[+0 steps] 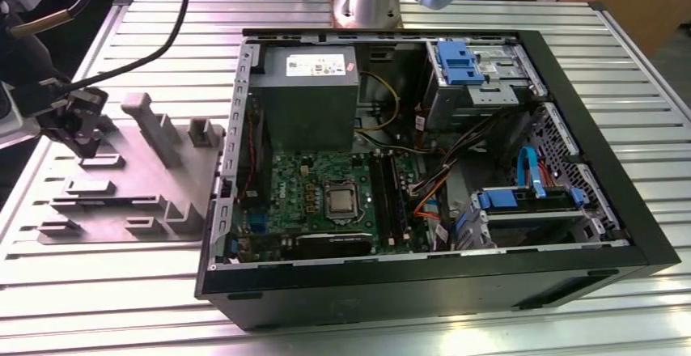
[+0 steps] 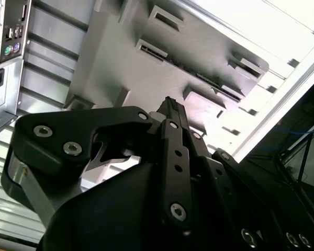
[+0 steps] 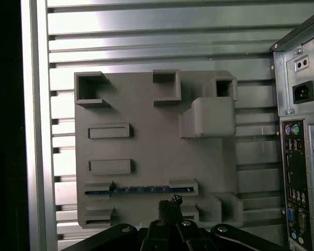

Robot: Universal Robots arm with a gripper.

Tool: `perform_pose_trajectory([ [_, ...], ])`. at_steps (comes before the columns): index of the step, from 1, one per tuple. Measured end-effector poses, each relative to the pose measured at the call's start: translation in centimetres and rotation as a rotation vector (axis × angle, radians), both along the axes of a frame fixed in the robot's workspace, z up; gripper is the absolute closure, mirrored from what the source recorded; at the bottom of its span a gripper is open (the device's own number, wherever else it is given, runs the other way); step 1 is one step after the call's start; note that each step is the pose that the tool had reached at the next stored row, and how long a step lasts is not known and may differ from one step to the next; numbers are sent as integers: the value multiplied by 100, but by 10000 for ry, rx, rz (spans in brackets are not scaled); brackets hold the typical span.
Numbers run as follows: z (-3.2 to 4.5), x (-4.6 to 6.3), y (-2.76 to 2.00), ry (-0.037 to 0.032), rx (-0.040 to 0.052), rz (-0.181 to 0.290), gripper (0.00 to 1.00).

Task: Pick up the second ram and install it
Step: 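Reach for the second ram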

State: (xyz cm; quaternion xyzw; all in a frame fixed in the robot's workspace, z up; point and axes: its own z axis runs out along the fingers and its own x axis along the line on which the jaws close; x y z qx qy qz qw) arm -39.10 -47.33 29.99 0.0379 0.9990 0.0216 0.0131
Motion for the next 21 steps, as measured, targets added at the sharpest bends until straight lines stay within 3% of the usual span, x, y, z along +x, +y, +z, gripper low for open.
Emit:
perform_pose_trajectory([
  [15,-172,-176,-26,-2,1,-8,90],
  [21,-243,-213,-60,-1,0,-37,90],
])
